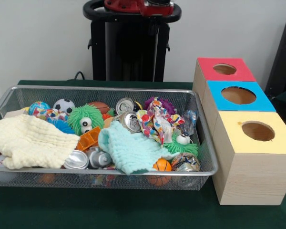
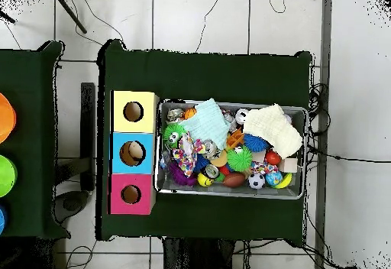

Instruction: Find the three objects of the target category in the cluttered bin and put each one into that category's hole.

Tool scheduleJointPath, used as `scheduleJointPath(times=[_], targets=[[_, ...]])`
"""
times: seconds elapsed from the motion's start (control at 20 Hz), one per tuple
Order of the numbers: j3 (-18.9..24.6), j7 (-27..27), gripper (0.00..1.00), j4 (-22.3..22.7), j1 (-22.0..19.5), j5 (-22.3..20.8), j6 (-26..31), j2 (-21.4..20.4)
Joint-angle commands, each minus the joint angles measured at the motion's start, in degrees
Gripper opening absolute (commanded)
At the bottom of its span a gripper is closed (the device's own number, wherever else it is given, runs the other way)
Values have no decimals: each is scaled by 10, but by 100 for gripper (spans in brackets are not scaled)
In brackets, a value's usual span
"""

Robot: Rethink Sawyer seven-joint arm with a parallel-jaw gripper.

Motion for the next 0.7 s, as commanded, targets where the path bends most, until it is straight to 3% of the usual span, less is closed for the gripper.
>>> scheduleJointPath(times=[0.05,0.7], targets=[[55,143,0,-38,44,93,0,-19],[71,142,0,-49,121,204,56,-49]])
